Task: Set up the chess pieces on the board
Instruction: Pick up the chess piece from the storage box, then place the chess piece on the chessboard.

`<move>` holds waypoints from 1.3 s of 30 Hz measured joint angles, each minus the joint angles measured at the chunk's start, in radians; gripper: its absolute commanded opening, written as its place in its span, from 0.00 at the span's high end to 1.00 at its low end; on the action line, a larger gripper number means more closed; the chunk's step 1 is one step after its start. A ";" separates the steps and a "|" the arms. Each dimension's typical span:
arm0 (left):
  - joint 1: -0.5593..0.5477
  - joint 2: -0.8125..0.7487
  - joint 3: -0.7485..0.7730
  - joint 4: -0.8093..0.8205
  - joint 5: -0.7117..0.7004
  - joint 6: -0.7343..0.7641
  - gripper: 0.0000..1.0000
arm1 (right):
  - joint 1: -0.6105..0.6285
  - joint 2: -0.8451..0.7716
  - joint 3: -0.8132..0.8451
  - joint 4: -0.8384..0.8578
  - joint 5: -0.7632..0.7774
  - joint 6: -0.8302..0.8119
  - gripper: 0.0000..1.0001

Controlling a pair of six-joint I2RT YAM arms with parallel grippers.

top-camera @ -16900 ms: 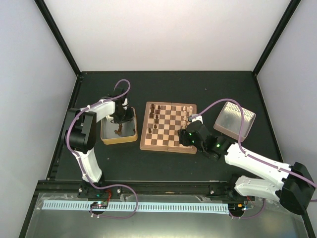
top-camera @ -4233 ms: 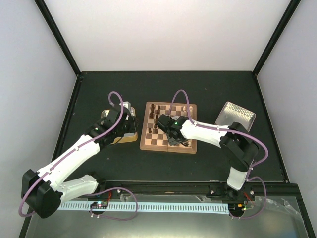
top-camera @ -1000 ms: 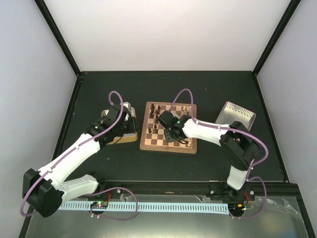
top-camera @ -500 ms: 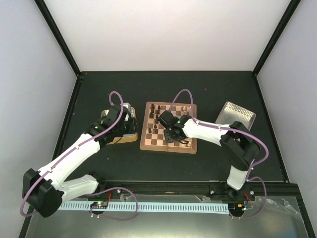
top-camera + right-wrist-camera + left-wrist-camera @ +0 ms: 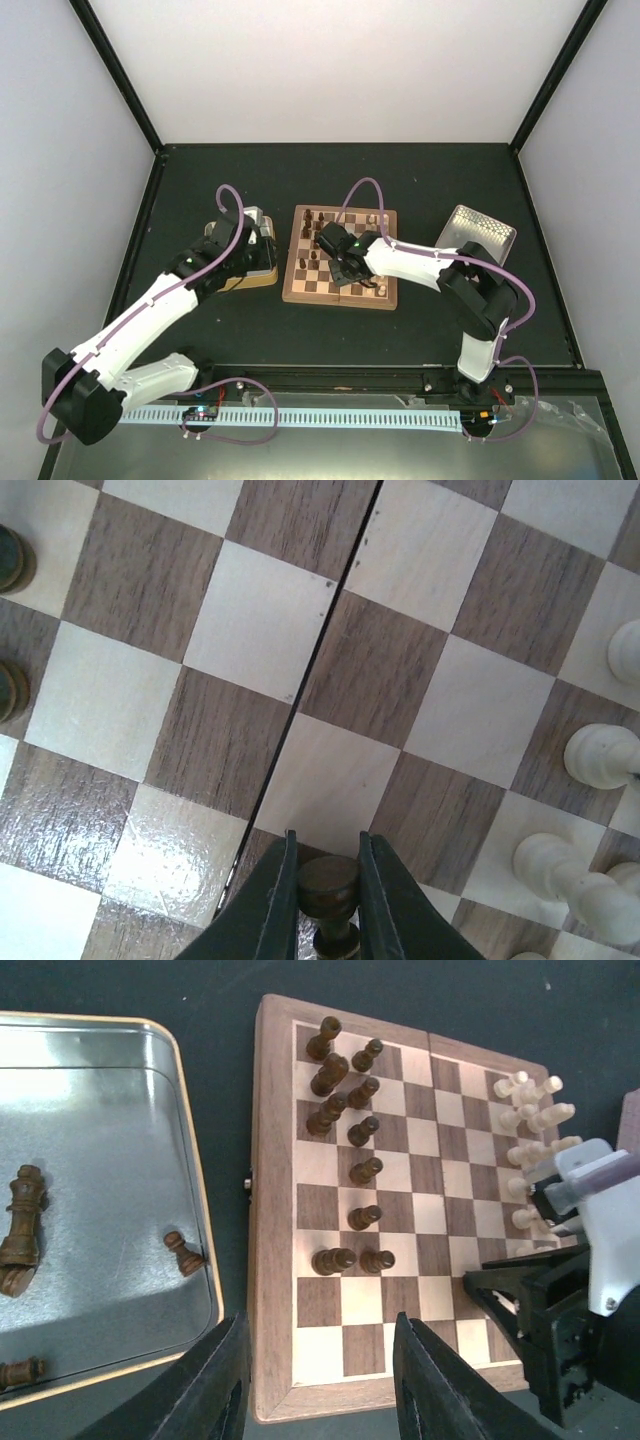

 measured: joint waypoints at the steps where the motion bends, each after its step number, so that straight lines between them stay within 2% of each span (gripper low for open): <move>1: 0.000 -0.007 0.000 0.002 0.005 0.000 0.59 | 0.000 0.000 -0.001 0.002 0.000 0.001 0.91; 4: 0.000 -0.038 -0.013 0.025 0.033 0.002 0.58 | -0.003 -0.016 -0.020 0.029 -0.022 0.021 0.90; 8: 0.000 -0.105 -0.076 0.115 0.090 0.006 0.53 | -0.035 -0.119 -0.113 0.138 -0.192 0.131 0.90; 12: -0.004 -0.184 -0.192 0.245 0.148 0.003 0.43 | -0.070 -0.294 -0.180 0.292 -0.381 0.340 0.90; 19: -0.093 -0.216 -0.277 0.446 0.198 0.001 0.35 | -0.076 -0.423 -0.235 0.580 -0.557 0.733 0.93; 22: -0.139 -0.222 -0.288 0.523 0.204 0.010 0.37 | -0.076 -0.436 -0.288 0.676 -0.605 0.894 0.93; 24: -0.162 -0.221 -0.290 0.560 0.204 0.018 0.41 | -0.076 -0.440 -0.314 0.711 -0.634 0.977 0.94; 29: -0.181 -0.206 -0.291 0.607 0.204 0.026 0.51 | -0.076 -0.494 -0.349 0.745 -0.654 1.102 0.94; 32: -0.187 -0.179 -0.289 0.629 0.212 0.025 0.52 | -0.076 -0.545 -0.374 0.766 -0.651 1.156 0.94; 39: -0.200 -0.153 -0.286 0.652 0.246 0.025 0.52 | -0.077 -0.550 -0.410 0.837 -0.671 1.242 0.93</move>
